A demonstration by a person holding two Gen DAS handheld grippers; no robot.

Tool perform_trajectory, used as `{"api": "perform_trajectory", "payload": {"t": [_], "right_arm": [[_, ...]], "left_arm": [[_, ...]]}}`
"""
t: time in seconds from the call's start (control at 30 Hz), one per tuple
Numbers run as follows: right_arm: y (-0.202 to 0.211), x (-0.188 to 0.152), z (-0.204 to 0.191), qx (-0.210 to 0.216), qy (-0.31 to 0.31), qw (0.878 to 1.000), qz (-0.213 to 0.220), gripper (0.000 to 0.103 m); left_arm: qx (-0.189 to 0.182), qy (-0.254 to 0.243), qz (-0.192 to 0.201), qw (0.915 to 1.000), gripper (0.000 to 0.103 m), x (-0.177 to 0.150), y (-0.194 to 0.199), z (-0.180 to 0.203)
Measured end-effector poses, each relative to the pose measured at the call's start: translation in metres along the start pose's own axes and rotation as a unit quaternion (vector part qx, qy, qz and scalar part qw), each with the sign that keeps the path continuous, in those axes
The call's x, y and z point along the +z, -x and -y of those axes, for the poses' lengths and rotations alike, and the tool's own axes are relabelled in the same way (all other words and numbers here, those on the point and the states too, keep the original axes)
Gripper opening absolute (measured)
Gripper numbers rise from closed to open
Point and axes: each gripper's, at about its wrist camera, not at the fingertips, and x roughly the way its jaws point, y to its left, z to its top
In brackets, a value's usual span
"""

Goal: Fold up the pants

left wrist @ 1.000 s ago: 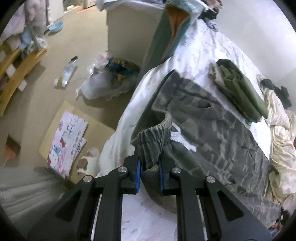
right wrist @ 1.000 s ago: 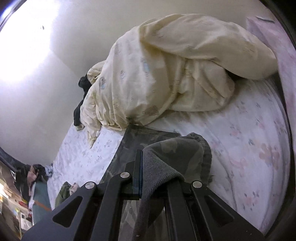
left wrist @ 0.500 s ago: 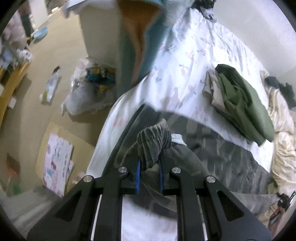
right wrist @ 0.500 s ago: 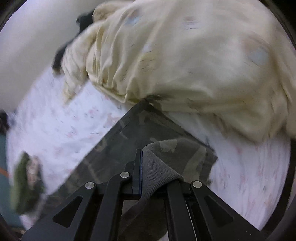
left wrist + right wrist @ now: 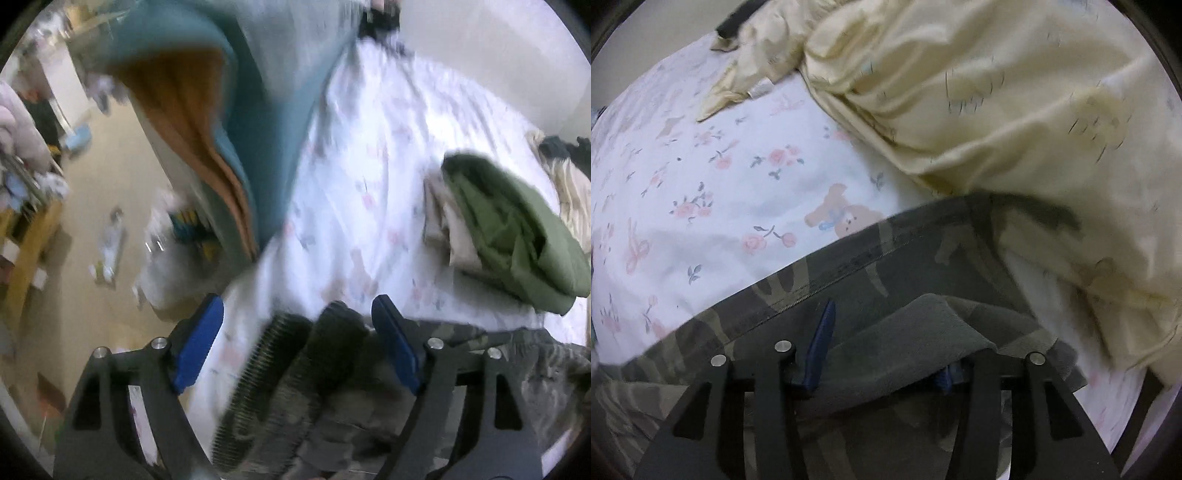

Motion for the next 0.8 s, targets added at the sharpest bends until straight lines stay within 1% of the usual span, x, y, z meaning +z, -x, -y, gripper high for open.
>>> {"api": "perform_trajectory", "payload": {"t": [0.03,0.07,0.1,0.13,0.17,0.2,0.23,0.27,0.3,0.33,0.37,0.4,0.43,0.47,0.5,0.53,0.57,0.6,0.67,0.7,0.73,0.8], "right_arm": [[0.007,-0.003,0.000,0.000,0.001,1.000,0.013,0.049],[0.016,-0.005,0.000,0.002,0.001,1.000,0.031,0.049],[0.030,-0.010,0.001,0.007,-0.003,0.998,0.060,0.049],[0.040,-0.013,0.002,0.016,-0.009,0.997,0.079,0.050],[0.048,-0.015,0.004,0.024,-0.015,0.995,0.091,0.054],[0.056,-0.016,0.005,0.025,-0.025,0.994,0.100,0.056],[0.058,-0.015,0.006,0.022,-0.029,0.994,0.100,0.058],[0.058,-0.014,0.005,0.015,-0.030,0.995,0.092,0.060],[0.055,-0.012,0.006,0.007,-0.026,0.997,0.079,0.060],[0.051,-0.010,0.008,0.004,-0.025,0.997,0.067,0.060],[0.046,-0.007,0.010,0.006,-0.025,0.998,0.054,0.060],[0.042,-0.002,0.020,0.015,-0.036,0.998,0.043,0.060],[0.038,0.002,0.028,0.031,-0.052,0.998,0.032,0.060],[0.028,0.009,0.040,0.075,-0.077,0.994,-0.002,0.066],[0.019,0.011,0.047,0.105,-0.094,0.990,-0.033,0.066],[0.017,0.014,0.054,0.116,-0.108,0.986,-0.042,0.066],[0.020,0.019,0.063,0.130,-0.126,0.983,-0.040,0.066],[0.024,0.021,0.068,0.134,-0.140,0.981,-0.028,0.066],[0.042,0.029,0.087,0.158,-0.187,0.969,0.021,0.068],[0.049,0.036,0.095,0.156,-0.192,0.968,0.036,0.076],[0.053,0.040,0.097,0.143,-0.181,0.972,0.039,0.079],[0.060,0.047,0.097,0.086,-0.125,0.987,0.042,0.080]], "left_arm": [[-0.001,0.000,0.031,0.9995,0.080,-0.001,0.013,-0.001],[-0.002,-0.001,0.063,0.9980,0.084,-0.005,0.027,-0.004],[-0.004,-0.011,0.092,0.9957,0.086,-0.011,0.040,-0.004],[-0.009,-0.035,0.106,0.9937,0.087,-0.018,0.046,0.001],[-0.013,-0.064,0.100,0.9929,0.087,-0.023,0.046,0.006],[-0.021,-0.104,0.079,0.9913,0.087,-0.029,0.040,0.018],[-0.037,-0.153,0.052,0.9861,0.087,-0.040,0.033,0.032],[-0.046,-0.189,0.037,0.9802,0.086,-0.048,0.027,0.044],[-0.044,-0.229,0.022,0.9722,0.085,-0.058,0.019,0.057],[-0.033,-0.256,0.015,0.9659,0.083,-0.067,0.012,0.068],[-0.013,-0.282,0.009,0.9592,0.081,-0.073,0.000,0.078],[0.030,-0.301,0.011,0.9531,0.079,-0.074,-0.013,0.087],[0.071,-0.302,0.012,0.9507,0.078,-0.071,-0.027,0.091],[0.094,-0.287,0.000,0.9534,0.078,-0.060,-0.043,0.090],[0.106,-0.257,-0.022,0.9602,0.079,-0.047,-0.059,0.085],[0.103,-0.218,-0.046,0.9695,0.080,-0.036,-0.071,0.079],[0.088,-0.174,-0.074,0.9779,0.080,-0.030,-0.081,0.070],[0.083,-0.149,-0.086,0.9815,0.080,-0.028,-0.087,0.066],[0.096,-0.158,-0.079,0.9796,0.080,-0.030,-0.086,0.070],[0.102,-0.168,-0.073,0.9778,0.080,-0.032,-0.085,0.072],[0.103,-0.174,-0.070,0.9768,0.080,-0.036,-0.084,0.072],[0.094,-0.168,-0.073,0.9785,0.081,-0.042,-0.085,0.067]]}}
